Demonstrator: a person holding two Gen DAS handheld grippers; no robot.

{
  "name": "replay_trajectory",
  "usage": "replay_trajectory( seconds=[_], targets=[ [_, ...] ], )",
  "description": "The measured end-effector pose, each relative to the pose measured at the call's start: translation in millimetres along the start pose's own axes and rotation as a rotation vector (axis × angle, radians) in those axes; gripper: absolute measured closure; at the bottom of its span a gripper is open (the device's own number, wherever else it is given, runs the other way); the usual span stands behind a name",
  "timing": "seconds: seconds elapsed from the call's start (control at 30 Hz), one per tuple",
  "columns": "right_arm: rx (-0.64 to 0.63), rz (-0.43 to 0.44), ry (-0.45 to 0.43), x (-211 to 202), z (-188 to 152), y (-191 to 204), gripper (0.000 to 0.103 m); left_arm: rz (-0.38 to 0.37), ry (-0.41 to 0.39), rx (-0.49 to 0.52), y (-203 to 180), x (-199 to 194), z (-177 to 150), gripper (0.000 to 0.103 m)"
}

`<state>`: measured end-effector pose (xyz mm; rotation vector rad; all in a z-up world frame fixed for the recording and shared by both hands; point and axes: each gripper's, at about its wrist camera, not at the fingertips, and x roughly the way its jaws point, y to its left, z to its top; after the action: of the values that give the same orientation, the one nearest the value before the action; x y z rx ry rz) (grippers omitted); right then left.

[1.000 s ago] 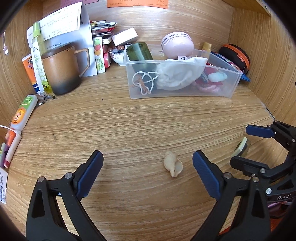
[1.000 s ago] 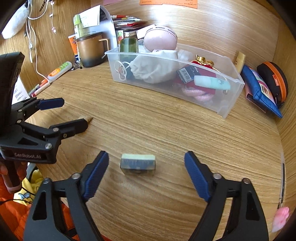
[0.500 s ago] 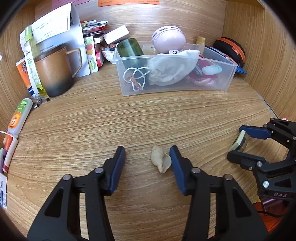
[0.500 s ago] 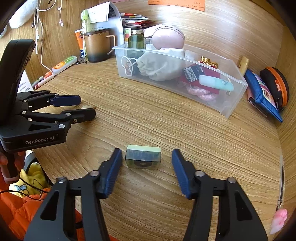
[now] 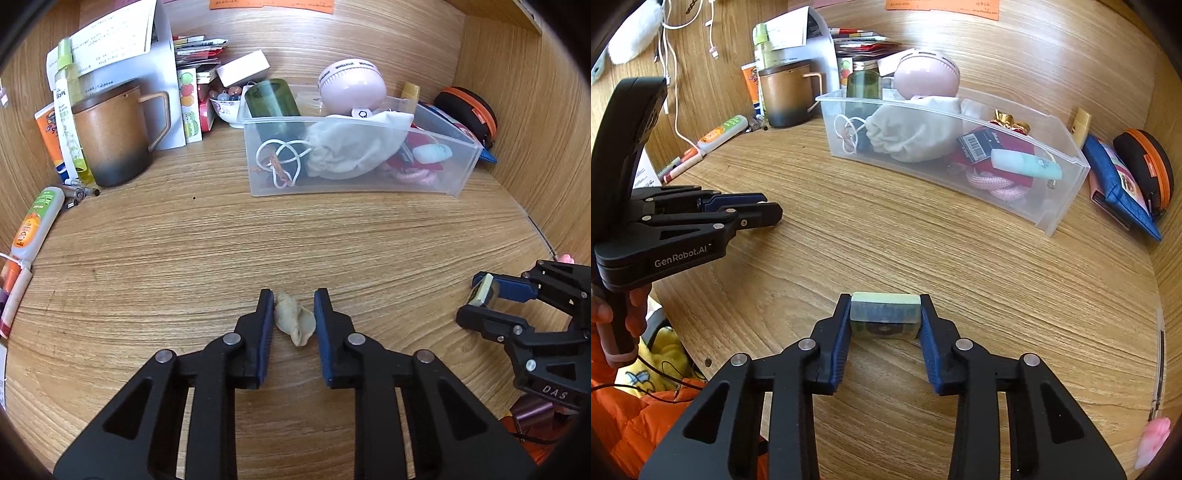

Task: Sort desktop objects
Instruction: 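Grasp the green soap bar with the right gripper while the left grasps the seashell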

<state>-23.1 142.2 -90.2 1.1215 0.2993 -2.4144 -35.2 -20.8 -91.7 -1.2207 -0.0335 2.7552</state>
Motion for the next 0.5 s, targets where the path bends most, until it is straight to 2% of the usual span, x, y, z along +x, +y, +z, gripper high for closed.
replay_trajectory(
  seconds=[0.23, 0.5],
  targets=[
    [0.016, 0.011, -0.019, -4, 7, -7, 0.072, -0.006, -0.008, -0.014, 0, -3, 1, 0.082],
    [0.048, -0.005, -0.047, -11, 17, -17, 0.072, -0.003, -0.059, -0.037, 5, -12, 16, 0.082]
  ],
)
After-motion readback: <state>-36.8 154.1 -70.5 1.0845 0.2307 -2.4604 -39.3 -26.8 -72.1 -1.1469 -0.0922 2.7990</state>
